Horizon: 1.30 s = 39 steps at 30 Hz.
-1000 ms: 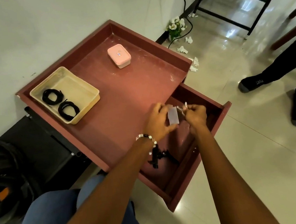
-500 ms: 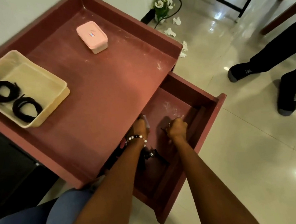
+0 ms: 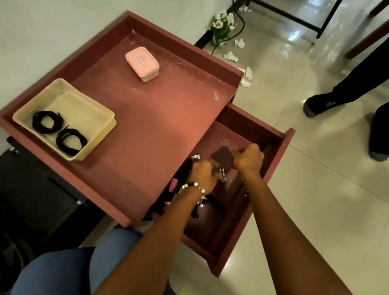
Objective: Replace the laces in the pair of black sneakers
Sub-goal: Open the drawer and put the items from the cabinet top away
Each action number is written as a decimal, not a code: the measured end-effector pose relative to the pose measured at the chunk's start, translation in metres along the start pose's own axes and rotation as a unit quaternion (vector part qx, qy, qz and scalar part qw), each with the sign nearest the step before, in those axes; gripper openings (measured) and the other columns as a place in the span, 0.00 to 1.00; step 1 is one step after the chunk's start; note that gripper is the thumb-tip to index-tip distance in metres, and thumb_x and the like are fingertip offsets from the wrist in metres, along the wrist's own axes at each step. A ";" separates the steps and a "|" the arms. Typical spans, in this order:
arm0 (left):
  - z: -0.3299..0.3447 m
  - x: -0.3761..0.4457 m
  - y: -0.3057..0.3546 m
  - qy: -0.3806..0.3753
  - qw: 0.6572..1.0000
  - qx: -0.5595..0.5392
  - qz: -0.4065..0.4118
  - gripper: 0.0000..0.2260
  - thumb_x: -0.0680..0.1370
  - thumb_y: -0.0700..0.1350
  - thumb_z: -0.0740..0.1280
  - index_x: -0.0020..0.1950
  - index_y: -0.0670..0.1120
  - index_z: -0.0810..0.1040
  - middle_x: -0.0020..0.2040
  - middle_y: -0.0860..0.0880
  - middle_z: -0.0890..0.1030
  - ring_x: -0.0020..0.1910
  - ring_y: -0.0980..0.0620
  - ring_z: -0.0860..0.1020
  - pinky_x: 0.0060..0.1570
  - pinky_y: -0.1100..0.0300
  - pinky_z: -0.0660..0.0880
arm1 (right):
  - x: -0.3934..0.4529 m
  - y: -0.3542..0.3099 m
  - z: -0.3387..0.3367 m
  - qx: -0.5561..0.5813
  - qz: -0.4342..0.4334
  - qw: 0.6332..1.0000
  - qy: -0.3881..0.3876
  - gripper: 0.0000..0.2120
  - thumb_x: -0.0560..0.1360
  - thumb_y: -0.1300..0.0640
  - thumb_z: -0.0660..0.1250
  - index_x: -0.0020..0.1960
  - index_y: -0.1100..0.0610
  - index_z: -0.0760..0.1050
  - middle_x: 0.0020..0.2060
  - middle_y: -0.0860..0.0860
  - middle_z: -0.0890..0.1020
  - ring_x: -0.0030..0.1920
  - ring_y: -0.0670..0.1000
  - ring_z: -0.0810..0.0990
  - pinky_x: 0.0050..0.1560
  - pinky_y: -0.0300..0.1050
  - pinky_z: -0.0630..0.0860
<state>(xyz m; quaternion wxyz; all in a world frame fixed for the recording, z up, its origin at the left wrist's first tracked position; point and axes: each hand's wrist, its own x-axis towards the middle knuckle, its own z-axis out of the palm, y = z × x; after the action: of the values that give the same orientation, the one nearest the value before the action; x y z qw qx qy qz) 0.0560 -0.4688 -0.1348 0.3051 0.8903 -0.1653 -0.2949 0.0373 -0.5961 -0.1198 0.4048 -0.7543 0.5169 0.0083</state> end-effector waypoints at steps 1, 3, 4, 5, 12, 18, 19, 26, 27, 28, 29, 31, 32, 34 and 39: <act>-0.004 -0.006 0.007 0.003 0.999 -0.025 0.025 0.12 0.75 0.38 0.70 0.59 0.41 0.81 0.57 0.44 0.81 0.54 0.47 0.80 0.58 0.58 0.75 | 0.000 -0.006 -0.004 0.028 -0.014 0.999 0.012 0.04 0.75 0.63 0.68 0.47 0.63 0.81 0.45 0.58 0.83 0.46 0.58 0.83 0.50 0.53 0.81; -0.019 -0.016 0.022 0.049 0.994 -0.080 0.059 0.10 0.75 0.36 0.68 0.55 0.42 0.82 0.50 0.45 0.84 0.46 0.48 0.82 0.52 0.56 0.78 | -0.004 -0.023 -0.011 0.073 -0.054 0.996 0.010 0.05 0.74 0.64 0.69 0.42 0.59 0.82 0.41 0.55 0.84 0.43 0.56 0.84 0.48 0.56 0.82; -0.027 -0.018 0.027 0.077 0.988 -0.118 0.065 0.10 0.75 0.35 0.66 0.54 0.42 0.83 0.47 0.45 0.85 0.41 0.49 0.82 0.48 0.56 0.80 | -0.006 -0.031 -0.013 0.089 -0.075 0.993 0.002 0.06 0.74 0.64 0.70 0.40 0.57 0.82 0.40 0.53 0.84 0.42 0.54 0.84 0.48 0.56 0.82; -0.039 -0.020 0.034 0.100 0.982 -0.149 0.064 0.10 0.76 0.35 0.66 0.53 0.42 0.83 0.45 0.45 0.85 0.37 0.50 0.81 0.44 0.56 0.80 | -0.010 -0.042 -0.017 0.104 -0.096 0.990 -0.001 0.07 0.74 0.64 0.70 0.39 0.55 0.82 0.39 0.52 0.84 0.42 0.54 0.84 0.48 0.55 0.82; -0.126 0.004 0.016 0.236 0.952 -0.192 0.034 0.07 0.74 0.36 0.68 0.49 0.43 0.84 0.39 0.42 0.84 0.39 0.43 0.83 0.44 0.50 0.81 | -0.030 -0.124 0.000 0.099 -0.227 0.967 -0.060 0.04 0.75 0.57 0.72 0.43 0.57 0.81 0.41 0.54 0.84 0.43 0.54 0.83 0.53 0.53 0.80; -0.192 0.032 -0.023 0.352 0.919 -0.172 -0.046 0.10 0.76 0.37 0.64 0.53 0.44 0.83 0.47 0.45 0.85 0.48 0.44 0.82 0.54 0.53 0.77 | -0.028 -0.190 0.055 0.003 -0.305 0.949 -0.079 0.22 0.74 0.50 0.73 0.61 0.61 0.73 0.55 0.56 0.79 0.52 0.53 0.78 0.47 0.38 0.72; -0.200 0.034 -0.027 0.376 0.908 -0.176 -0.056 0.11 0.76 0.36 0.63 0.54 0.44 0.83 0.47 0.46 0.85 0.48 0.45 0.82 0.55 0.55 0.76 | -0.025 -0.199 0.065 -0.018 -0.317 0.945 -0.081 0.26 0.73 0.50 0.74 0.65 0.61 0.71 0.59 0.57 0.77 0.57 0.55 0.76 0.53 0.43 0.72; -0.231 0.069 -0.056 0.409 0.867 -0.276 -0.072 0.09 0.74 0.37 0.65 0.49 0.47 0.83 0.40 0.49 0.84 0.40 0.46 0.84 0.49 0.50 0.80 | -0.001 -0.247 0.134 -0.149 -0.373 0.914 -0.058 0.42 0.72 0.44 0.73 0.78 0.50 0.55 0.75 0.61 0.59 0.74 0.62 0.59 0.72 0.55 0.58; -0.233 0.071 -0.058 0.407 0.864 -0.289 -0.068 0.09 0.74 0.36 0.65 0.48 0.47 0.82 0.38 0.50 0.83 0.39 0.47 0.83 0.48 0.49 0.81 | 0.001 -0.248 0.139 -0.166 -0.371 0.912 -0.050 0.40 0.73 0.44 0.72 0.78 0.50 0.57 0.75 0.61 0.60 0.73 0.63 0.60 0.72 0.56 0.60; -0.234 0.072 -0.060 0.403 0.862 -0.300 -0.065 0.09 0.75 0.36 0.65 0.47 0.47 0.82 0.36 0.51 0.81 0.37 0.48 0.83 0.47 0.50 0.81 | 0.003 -0.247 0.143 -0.177 -0.377 0.909 -0.038 0.36 0.74 0.44 0.70 0.77 0.50 0.60 0.73 0.61 0.62 0.72 0.64 0.63 0.71 0.56 0.63; -0.234 0.072 -0.060 0.398 0.862 -0.308 -0.063 0.09 0.75 0.35 0.65 0.46 0.48 0.81 0.35 0.52 0.81 0.34 0.49 0.82 0.46 0.50 0.81 | 0.004 -0.247 0.143 -0.176 -0.388 0.904 -0.027 0.33 0.75 0.46 0.69 0.75 0.51 0.63 0.71 0.61 0.65 0.69 0.64 0.66 0.69 0.55 0.67; -0.234 0.069 -0.059 0.394 0.860 -0.319 -0.059 0.10 0.75 0.34 0.64 0.44 0.48 0.80 0.33 0.52 0.80 0.31 0.50 0.80 0.45 0.50 0.82 | 0.003 -0.244 0.139 -0.152 -0.399 0.904 -0.021 0.28 0.74 0.50 0.68 0.73 0.54 0.67 0.67 0.61 0.69 0.64 0.63 0.71 0.65 0.53 0.71; -0.232 0.067 -0.059 0.394 0.859 -0.322 -0.057 0.10 0.75 0.34 0.64 0.42 0.49 0.80 0.33 0.52 0.80 0.31 0.50 0.80 0.45 0.49 0.82 | 0.000 -0.242 0.134 -0.131 -0.396 0.909 -0.026 0.28 0.74 0.52 0.68 0.72 0.54 0.69 0.65 0.62 0.71 0.62 0.63 0.72 0.64 0.52 0.72; -0.229 0.063 -0.056 0.393 0.859 -0.324 -0.056 0.11 0.75 0.34 0.65 0.40 0.50 0.80 0.33 0.51 0.81 0.31 0.51 0.80 0.45 0.49 0.82 | -0.007 -0.234 0.122 -0.070 -0.381 0.921 -0.036 0.28 0.72 0.54 0.69 0.71 0.54 0.71 0.63 0.62 0.72 0.61 0.62 0.74 0.61 0.48 0.72; -0.210 0.045 -0.037 0.371 0.865 -0.332 -0.053 0.13 0.74 0.33 0.64 0.38 0.50 0.80 0.35 0.50 0.82 0.30 0.52 0.80 0.42 0.52 0.82 | -0.029 -0.194 0.065 0.036 -0.361 0.932 -0.022 0.32 0.71 0.55 0.71 0.73 0.55 0.65 0.62 0.58 0.70 0.60 0.54 0.71 0.53 0.34 0.63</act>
<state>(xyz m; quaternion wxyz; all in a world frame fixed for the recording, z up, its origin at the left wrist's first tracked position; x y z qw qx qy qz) 0.2261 -0.3688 -0.0434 0.6056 0.7873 0.1154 0.0042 0.2030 -0.5065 -0.0341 0.4181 -0.8747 0.2008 -0.1405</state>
